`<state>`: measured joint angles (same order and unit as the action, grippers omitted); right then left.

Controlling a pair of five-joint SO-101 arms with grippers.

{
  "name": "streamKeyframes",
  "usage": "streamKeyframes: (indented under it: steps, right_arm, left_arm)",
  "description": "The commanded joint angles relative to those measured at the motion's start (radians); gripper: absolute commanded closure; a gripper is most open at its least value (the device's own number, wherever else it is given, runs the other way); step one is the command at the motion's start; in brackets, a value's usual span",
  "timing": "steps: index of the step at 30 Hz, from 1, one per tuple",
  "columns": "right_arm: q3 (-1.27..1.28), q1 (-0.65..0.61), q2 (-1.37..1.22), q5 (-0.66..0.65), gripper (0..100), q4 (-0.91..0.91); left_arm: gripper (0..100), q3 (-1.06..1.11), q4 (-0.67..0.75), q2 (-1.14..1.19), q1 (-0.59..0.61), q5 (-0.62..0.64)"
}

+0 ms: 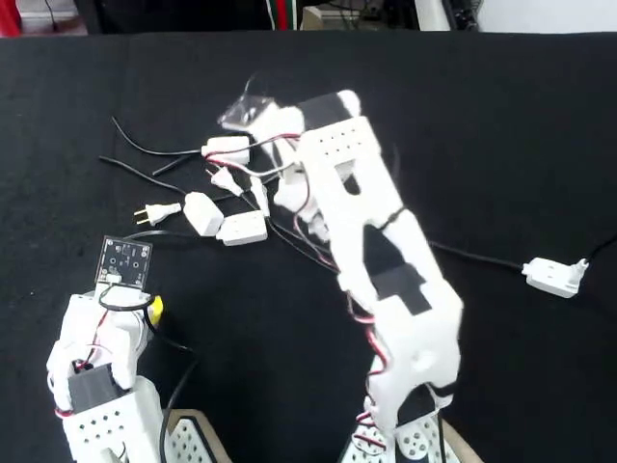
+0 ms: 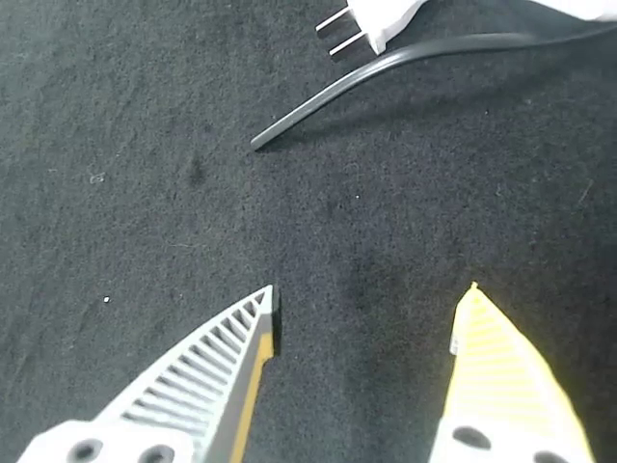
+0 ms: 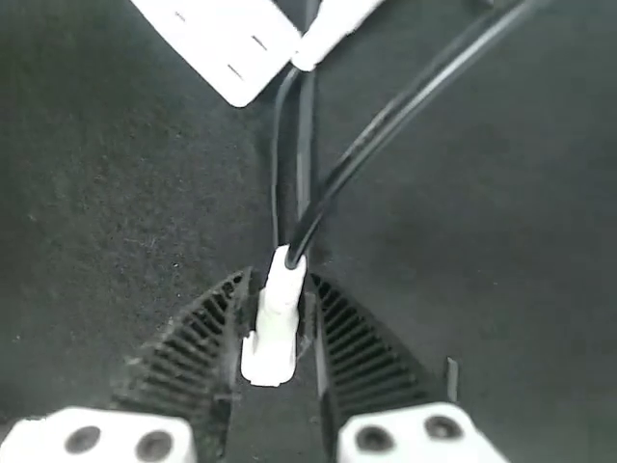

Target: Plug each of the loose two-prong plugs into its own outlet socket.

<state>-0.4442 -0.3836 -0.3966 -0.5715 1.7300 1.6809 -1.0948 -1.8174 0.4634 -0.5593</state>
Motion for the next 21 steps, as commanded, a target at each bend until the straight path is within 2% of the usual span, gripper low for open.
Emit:
streamKeyframes:
  steps: [1, 6, 11, 15, 21]
  right_arm:
    - [-0.008, 0.017, 0.142, 0.077, 98.5, 0.026]
    - [-0.004, -0.006, 0.280, 0.322, 98.5, -0.069]
    - [0.082, -0.051, 0.394, 0.427, 98.6, -0.126]
    - [0.344, -0.098, 0.567, 0.459, 98.6, -0.299]
    - [0.854, -0.137, 0.980, 0.459, 98.6, -0.646]
  left_arm:
    - [71, 0.018, -0.005, 0.005, -0.001, -0.005]
    - [71, 0.018, -0.005, 0.005, -0.001, -0.005]
    - [71, 0.018, -0.005, 0.006, -0.001, -0.005]
    - [71, 0.018, -0.038, 0.003, -0.008, -0.005]
    - [71, 0.018, -0.044, 0.003, -0.012, -0.005]
